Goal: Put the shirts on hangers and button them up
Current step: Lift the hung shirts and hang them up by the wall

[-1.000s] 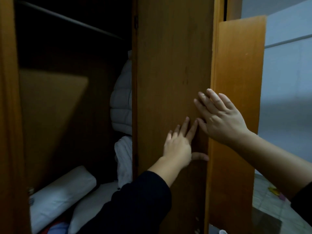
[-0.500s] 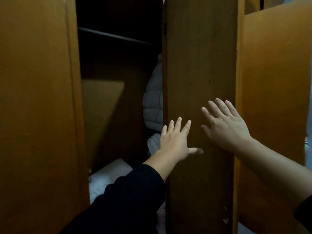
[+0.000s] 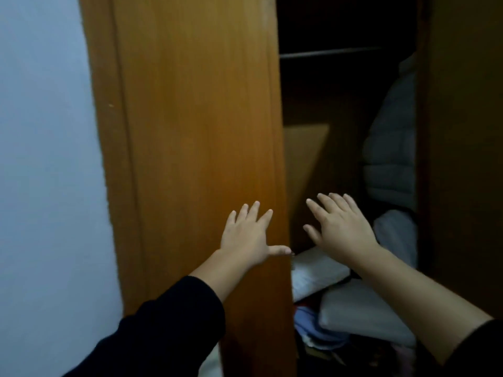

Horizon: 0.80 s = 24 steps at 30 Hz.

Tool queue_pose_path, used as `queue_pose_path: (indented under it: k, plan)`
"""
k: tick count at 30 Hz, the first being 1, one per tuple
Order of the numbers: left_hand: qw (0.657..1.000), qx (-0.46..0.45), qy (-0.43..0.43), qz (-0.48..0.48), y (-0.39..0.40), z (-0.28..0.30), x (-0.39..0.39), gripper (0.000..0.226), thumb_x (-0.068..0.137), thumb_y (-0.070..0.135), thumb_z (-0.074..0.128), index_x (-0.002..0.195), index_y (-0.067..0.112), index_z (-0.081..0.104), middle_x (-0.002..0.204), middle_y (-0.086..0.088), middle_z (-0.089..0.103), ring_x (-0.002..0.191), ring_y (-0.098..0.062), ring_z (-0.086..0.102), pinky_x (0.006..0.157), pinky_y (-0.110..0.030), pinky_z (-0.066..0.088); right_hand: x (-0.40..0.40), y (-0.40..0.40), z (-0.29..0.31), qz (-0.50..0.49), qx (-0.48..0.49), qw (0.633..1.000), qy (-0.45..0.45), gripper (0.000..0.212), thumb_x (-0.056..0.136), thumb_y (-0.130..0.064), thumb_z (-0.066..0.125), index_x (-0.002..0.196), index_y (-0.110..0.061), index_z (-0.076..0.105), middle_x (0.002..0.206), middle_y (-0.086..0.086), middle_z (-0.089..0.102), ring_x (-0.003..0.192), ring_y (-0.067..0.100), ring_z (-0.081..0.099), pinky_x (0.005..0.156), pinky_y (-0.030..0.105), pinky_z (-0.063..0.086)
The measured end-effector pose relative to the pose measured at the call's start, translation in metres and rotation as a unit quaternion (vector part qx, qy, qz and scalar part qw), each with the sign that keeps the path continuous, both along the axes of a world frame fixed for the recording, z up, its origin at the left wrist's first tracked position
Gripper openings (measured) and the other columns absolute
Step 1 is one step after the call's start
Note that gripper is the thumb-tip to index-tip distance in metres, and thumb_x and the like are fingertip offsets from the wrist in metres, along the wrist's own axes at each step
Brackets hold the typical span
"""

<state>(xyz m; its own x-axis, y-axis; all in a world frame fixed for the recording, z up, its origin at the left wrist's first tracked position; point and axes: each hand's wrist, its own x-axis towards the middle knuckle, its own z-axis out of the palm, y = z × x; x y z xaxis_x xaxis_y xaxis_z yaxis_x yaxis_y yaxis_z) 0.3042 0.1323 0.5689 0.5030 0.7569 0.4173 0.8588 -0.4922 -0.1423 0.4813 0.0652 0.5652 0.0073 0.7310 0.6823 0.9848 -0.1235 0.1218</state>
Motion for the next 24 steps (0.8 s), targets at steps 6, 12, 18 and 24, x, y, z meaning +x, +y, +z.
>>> queue_pose_path:
  k: [6,12,18,24]
  plan:
    - [0.987,-0.024,0.013,0.156,0.002,-0.014,-0.102,0.101,0.073,0.084,0.037,0.152,0.031,0.005,0.161,-0.004,0.001,0.148,-0.027,0.003,0.118,-0.048,0.005,-0.094,0.053,-0.018,0.136,-0.053,0.989,0.01,0.063,0.096,-0.056,0.029,0.15,-0.029,0.013,0.158,0.002,0.017,0.146,0.022,0.011,0.118,0.041,0.003]
    - [0.946,-0.034,-0.003,0.324,-0.032,-0.033,-0.162,0.1,0.074,0.084,0.036,0.152,0.03,0.006,0.161,-0.005,0.005,0.147,-0.027,0.007,0.118,-0.05,0.008,-0.161,0.077,-0.028,0.277,-0.087,0.957,-0.012,0.063,0.095,-0.058,0.03,0.15,-0.031,0.014,0.158,0.001,0.017,0.146,0.022,0.011,0.118,0.042,0.003]
    - [0.893,-0.039,-0.026,0.447,-0.103,-0.058,-0.206,0.098,0.077,0.082,0.036,0.152,0.027,0.006,0.161,-0.004,0.005,0.147,-0.026,0.007,0.118,-0.048,0.007,-0.217,0.068,-0.049,0.433,-0.113,0.894,-0.027,0.061,0.095,-0.056,0.031,0.149,-0.029,0.019,0.156,0.002,0.022,0.143,0.023,0.017,0.117,0.041,0.006]
    - [0.813,-0.06,-0.056,0.577,-0.21,-0.082,-0.244,0.097,0.079,0.079,0.04,0.153,0.028,0.002,0.161,-0.003,0.003,0.147,-0.025,0.008,0.119,-0.045,0.009,-0.289,0.016,-0.076,0.578,-0.172,0.797,-0.023,0.064,0.095,-0.055,0.034,0.15,-0.026,0.016,0.157,0.004,0.018,0.14,0.025,0.024,0.113,0.038,0.021]
